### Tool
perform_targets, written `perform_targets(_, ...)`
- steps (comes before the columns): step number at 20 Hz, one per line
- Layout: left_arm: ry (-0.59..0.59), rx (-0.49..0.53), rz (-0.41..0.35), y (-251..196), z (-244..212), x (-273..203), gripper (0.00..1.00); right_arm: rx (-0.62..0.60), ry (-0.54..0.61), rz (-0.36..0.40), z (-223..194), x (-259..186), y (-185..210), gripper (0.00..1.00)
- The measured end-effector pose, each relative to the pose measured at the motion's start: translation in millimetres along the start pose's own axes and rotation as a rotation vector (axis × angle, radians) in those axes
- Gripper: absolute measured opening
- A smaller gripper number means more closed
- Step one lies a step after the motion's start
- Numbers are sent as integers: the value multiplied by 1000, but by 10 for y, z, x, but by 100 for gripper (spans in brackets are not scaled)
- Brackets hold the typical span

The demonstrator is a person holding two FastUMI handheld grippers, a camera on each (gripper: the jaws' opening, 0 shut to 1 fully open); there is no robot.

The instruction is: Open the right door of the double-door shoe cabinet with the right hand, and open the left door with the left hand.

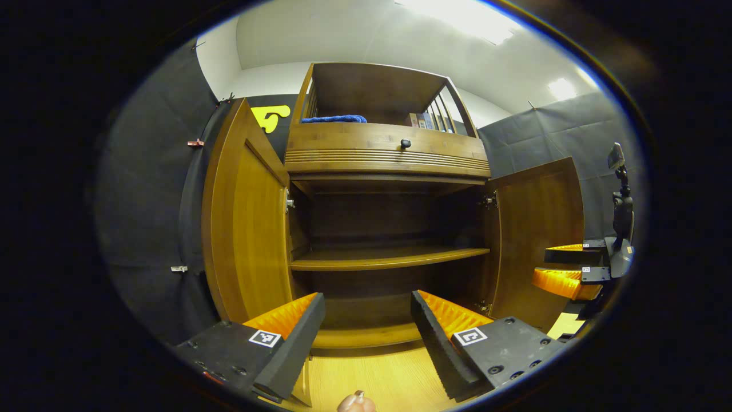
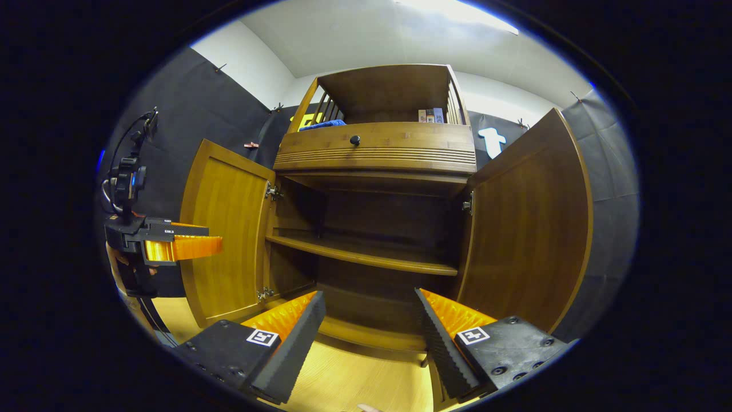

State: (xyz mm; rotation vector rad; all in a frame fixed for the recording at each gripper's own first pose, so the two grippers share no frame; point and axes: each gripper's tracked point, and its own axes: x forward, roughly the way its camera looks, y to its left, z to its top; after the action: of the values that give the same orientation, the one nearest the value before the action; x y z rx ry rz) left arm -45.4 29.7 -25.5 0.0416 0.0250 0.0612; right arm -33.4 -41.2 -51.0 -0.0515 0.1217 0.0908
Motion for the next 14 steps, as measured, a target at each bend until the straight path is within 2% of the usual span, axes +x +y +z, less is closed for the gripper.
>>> perform_targets(4,5,-4,-19,-60,-21,19,92,-10,0,7,4,-20,13,98)
perform_targets(14,14,4,-45,-231,-91,247,95,-33,-3,27,-1,35,-37,98)
